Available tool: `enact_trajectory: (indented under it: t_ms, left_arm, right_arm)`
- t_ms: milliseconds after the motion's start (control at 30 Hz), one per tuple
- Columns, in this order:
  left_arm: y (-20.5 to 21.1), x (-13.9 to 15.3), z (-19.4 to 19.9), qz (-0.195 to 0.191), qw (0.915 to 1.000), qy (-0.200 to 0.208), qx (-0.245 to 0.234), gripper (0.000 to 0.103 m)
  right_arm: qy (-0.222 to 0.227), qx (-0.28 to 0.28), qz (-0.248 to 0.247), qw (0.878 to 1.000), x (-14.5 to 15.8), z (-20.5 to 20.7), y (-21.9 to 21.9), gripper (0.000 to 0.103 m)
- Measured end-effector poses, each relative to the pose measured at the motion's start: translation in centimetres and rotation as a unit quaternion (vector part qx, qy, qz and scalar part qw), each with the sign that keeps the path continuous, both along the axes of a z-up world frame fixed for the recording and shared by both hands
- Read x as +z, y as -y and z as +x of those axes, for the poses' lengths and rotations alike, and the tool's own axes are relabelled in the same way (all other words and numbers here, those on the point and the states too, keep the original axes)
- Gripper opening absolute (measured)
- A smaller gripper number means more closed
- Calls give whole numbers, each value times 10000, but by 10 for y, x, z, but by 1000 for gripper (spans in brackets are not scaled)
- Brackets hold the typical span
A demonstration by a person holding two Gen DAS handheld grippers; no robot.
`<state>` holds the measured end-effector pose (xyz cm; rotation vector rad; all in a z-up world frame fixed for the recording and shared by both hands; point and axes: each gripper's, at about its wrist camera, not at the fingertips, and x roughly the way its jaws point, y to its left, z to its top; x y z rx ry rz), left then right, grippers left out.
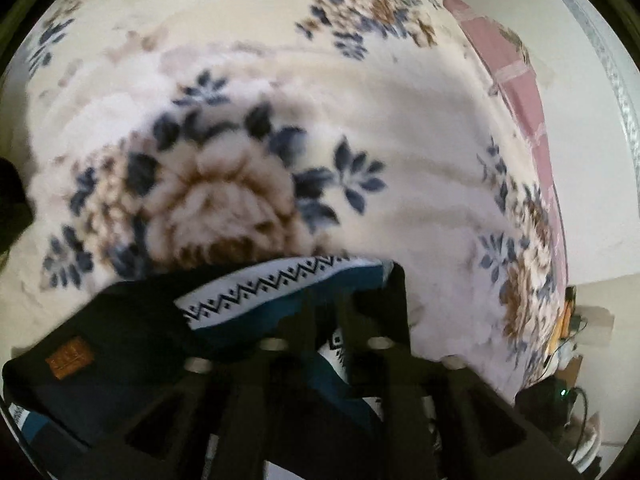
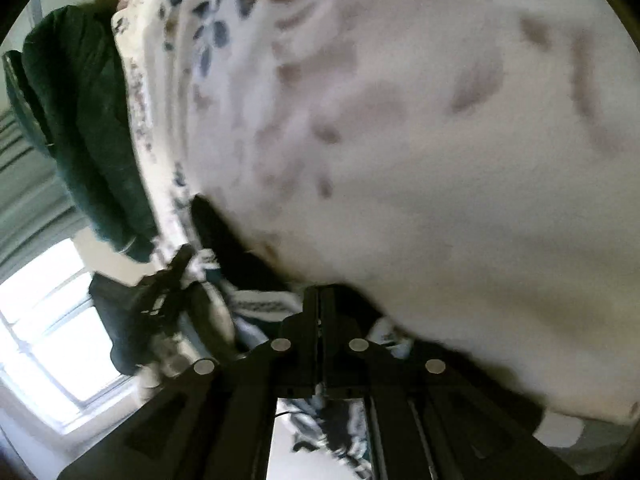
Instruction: Fold small clothes
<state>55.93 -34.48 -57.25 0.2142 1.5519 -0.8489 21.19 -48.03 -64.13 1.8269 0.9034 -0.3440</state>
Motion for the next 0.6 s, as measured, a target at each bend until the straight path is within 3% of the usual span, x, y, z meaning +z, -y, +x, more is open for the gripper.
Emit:
enact_trajectory:
  t_ms: [67,167,233,267,300,333,500,600]
  left_arm:
    - [9,-6,-9,134,9996,86,-231,57]
    - [25,-15,-23,243,9975,188,-631,57]
    - [34,-16,-33,283,9946,517,-850,47]
    - [37,-15,-36,259,9936,618,-904,6]
    - [39,-16,-37,345,9930,688,-896,3]
    - [39,-15,-37,299,9935,706,-845,3]
    - [19,-11,-18,64,9971,723,-212,2]
    - [15,-12,-15,59,9978,650,-129,2]
  right_arm:
    - [115,45,193,9997,-6,9,-4,44]
    - [126,117,445,9989,-16,17,-13,45]
    - [130,45,499,9987,-21,18,-17,45]
    - [131,-83,508,9986,-22,18,-19,45]
    - [111,-159,469,9987,-22,18,-19,39]
    - [-30,-235,334,9992,-21,17,-20,12]
    - [-249,-253,-207,9992,-5,4,-23,9]
    - [-301,-139,-348,9988,-2,5,-22,9]
